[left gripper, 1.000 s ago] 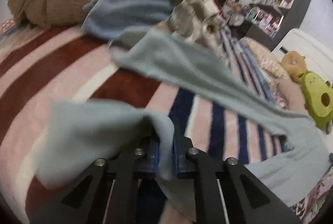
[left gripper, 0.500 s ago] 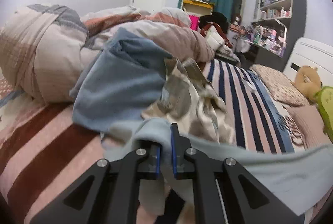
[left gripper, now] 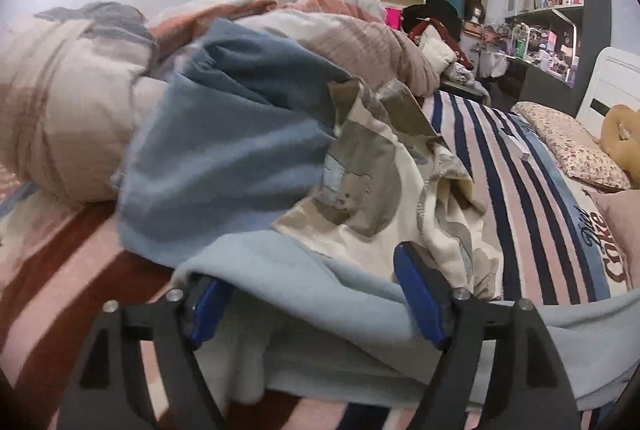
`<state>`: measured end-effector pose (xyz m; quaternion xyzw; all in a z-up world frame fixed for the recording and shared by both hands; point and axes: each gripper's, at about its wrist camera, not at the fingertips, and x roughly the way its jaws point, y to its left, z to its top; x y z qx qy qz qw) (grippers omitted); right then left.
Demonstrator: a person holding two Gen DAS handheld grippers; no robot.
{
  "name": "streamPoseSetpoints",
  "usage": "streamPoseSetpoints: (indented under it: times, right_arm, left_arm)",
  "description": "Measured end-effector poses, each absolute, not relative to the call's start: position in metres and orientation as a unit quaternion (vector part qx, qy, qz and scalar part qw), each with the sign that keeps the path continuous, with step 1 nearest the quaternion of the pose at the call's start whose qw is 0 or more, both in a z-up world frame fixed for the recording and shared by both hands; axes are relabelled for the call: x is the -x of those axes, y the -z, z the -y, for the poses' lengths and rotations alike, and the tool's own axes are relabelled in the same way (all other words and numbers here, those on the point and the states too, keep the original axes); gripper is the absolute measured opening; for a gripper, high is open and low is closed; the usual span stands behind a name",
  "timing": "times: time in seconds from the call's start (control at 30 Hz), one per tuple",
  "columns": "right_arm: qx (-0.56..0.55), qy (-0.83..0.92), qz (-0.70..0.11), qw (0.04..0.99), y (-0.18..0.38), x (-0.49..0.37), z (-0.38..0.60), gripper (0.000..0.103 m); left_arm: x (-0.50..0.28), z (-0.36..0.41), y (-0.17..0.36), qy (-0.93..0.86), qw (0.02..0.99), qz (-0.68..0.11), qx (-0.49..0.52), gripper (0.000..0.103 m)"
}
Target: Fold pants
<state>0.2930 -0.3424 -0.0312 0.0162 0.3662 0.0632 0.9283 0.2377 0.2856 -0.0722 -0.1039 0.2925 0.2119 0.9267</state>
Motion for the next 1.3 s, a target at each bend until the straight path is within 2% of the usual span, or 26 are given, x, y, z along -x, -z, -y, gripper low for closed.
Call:
streamPoseSetpoints:
  times: [0.03, 0.07, 0.1, 0.27, 0.37, 0.67, 0.9, 0.97, 1.07, 1.13, 1.17, 1.2, 1.23, 1.27, 1.3]
  right_arm:
    - [-0.014, -0.059, -0.362, 0.930, 0.030, -0.289, 0.343, 0.056]
    - [-0.008, -0.054, -0.357, 0.932, 0.026, -0.285, 0.344, 0.065]
    - [-0.005, -0.051, -0.352, 0.935, 0.022, -0.280, 0.344, 0.072]
    - [-0.023, -0.059, -0.355, 0.933, -0.003, -0.260, 0.361, 0.074]
    - [-0.021, -0.050, -0.364, 0.930, -0.002, -0.245, 0.370, 0.078]
    - [-0.068, -0.003, -0.416, 0.907, 0.050, -0.224, 0.411, 0.083]
    - [-0.028, 0.032, -0.403, 0.914, 0.052, -0.224, 0.408, 0.084]
    - [-0.020, 0.034, -0.397, 0.917, 0.052, -0.232, 0.407, 0.090]
    - [-0.028, 0.022, -0.391, 0.920, 0.056, -0.246, 0.405, 0.090]
    - [-0.033, 0.019, -0.387, 0.921, 0.059, -0.255, 0.401, 0.090]
    - [-0.029, 0.023, -0.384, 0.923, 0.060, -0.259, 0.398, 0.089]
    - [-0.026, 0.025, -0.381, 0.924, 0.061, -0.262, 0.396, 0.080]
    - [-0.025, 0.028, -0.377, 0.925, 0.061, -0.264, 0.394, 0.071]
    - [-0.024, 0.030, -0.375, 0.926, 0.061, -0.266, 0.392, 0.050]
    - [-0.021, 0.032, -0.373, 0.927, 0.060, -0.267, 0.391, 0.034]
  left_arm:
    - [-0.229, -0.286, 0.068, -0.208, 0.930, -0.286, 0.106, 0.086]
    - [-0.224, -0.288, 0.064, -0.201, 0.932, -0.282, 0.103, 0.099]
    - [-0.220, -0.289, 0.060, -0.191, 0.935, -0.284, 0.097, 0.102]
    - [-0.210, -0.298, 0.051, -0.201, 0.928, -0.302, 0.081, 0.102]
    - [-0.190, -0.295, 0.059, -0.150, 0.928, -0.322, 0.111, 0.102]
    - [-0.186, -0.266, 0.147, -0.024, 0.870, -0.433, 0.236, 0.102]
    - [-0.225, -0.251, 0.155, -0.058, 0.885, -0.415, 0.204, 0.102]
    - [-0.237, -0.252, 0.156, -0.066, 0.885, -0.414, 0.201, 0.102]
    - [-0.250, -0.253, 0.157, -0.070, 0.885, -0.411, 0.208, 0.102]
    - [-0.254, -0.253, 0.155, -0.063, 0.888, -0.403, 0.214, 0.098]
    - [-0.255, -0.253, 0.155, -0.061, 0.889, -0.399, 0.218, 0.089]
    - [-0.257, -0.254, 0.155, -0.059, 0.889, -0.397, 0.222, 0.078]
    - [-0.261, -0.254, 0.155, -0.057, 0.889, -0.394, 0.225, 0.072]
    - [-0.262, -0.254, 0.155, -0.052, 0.890, -0.391, 0.229, 0.058]
    - [-0.263, -0.255, 0.156, -0.043, 0.890, -0.390, 0.235, 0.042]
